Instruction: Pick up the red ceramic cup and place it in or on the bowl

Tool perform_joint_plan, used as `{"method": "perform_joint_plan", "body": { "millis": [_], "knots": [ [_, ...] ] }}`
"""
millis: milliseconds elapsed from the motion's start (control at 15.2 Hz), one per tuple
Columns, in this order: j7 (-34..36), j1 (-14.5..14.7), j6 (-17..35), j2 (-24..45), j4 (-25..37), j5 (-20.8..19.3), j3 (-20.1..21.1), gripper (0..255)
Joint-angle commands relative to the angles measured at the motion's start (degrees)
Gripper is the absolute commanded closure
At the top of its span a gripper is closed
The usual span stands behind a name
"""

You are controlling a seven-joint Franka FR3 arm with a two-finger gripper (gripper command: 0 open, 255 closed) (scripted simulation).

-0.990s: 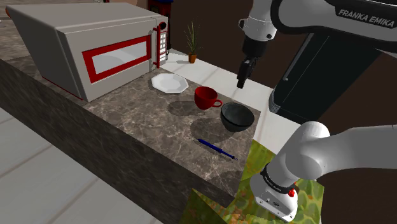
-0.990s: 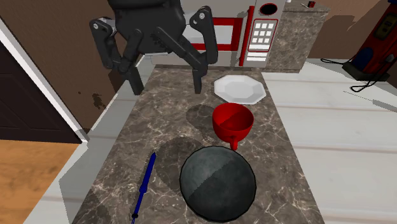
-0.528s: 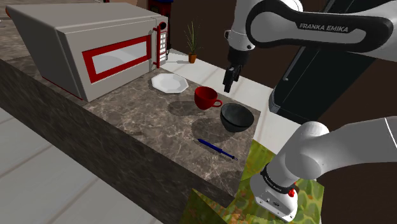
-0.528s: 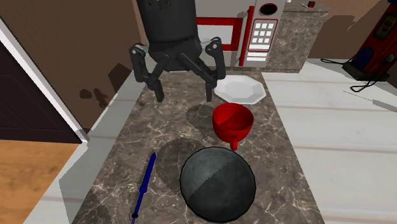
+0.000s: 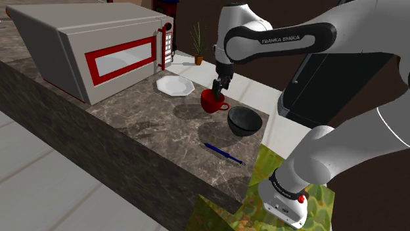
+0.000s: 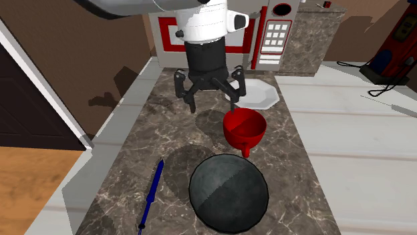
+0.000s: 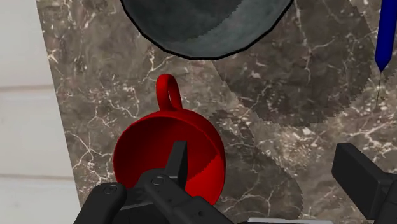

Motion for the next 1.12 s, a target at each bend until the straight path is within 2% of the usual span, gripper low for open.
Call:
{"method": "perform_joint_plan", "body": {
  "millis": [0, 396, 924, 1056],
  "knots": [
    [0.2, -0.4, 3.1, 3.9, 0.8, -0.6, -0.2, 0],
    [1.1, -1.3, 10.6, 16.7, 5.7, -2.3, -0.6, 0],
    [1.7, -1.7, 16.7, 19.6, 2.6, -3.3, -1.0, 0],
    [1.7, -1.7, 16.7, 19.6, 2.6, -3.3, -1.0, 0]
  ]
}}
